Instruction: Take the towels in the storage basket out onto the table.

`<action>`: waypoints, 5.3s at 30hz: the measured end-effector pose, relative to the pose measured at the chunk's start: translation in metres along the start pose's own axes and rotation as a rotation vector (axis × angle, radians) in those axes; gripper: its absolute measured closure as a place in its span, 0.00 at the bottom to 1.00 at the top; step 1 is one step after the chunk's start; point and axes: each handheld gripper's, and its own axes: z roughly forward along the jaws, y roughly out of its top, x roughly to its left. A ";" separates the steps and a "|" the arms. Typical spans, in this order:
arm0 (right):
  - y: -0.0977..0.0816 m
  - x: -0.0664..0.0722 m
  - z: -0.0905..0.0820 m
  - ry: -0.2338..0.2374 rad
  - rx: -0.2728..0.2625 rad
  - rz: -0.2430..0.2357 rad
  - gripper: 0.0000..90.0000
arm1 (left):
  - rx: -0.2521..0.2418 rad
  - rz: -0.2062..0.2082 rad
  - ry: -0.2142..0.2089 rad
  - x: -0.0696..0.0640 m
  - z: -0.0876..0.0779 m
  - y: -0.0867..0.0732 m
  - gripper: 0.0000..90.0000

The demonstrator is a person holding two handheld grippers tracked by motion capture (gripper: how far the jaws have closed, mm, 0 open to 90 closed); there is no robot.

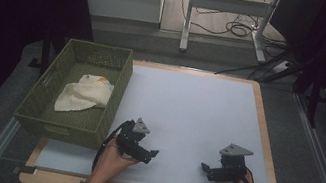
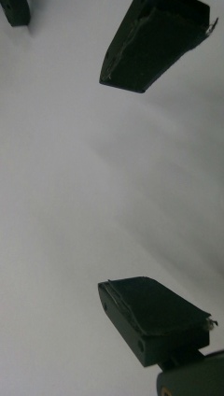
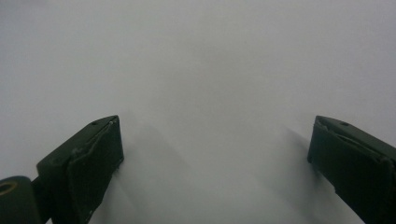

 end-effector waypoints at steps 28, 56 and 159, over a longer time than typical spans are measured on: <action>0.000 0.000 0.000 0.000 0.000 -0.001 0.04 | -0.004 0.026 -0.046 0.025 -0.041 0.060 0.05; 0.000 0.000 0.000 0.001 -0.003 -0.002 0.04 | -0.027 -0.047 0.051 0.078 -0.085 0.072 0.05; 0.000 0.000 0.000 0.001 -0.004 -0.001 0.04 | 0.324 -0.441 0.199 0.268 -0.085 0.004 0.86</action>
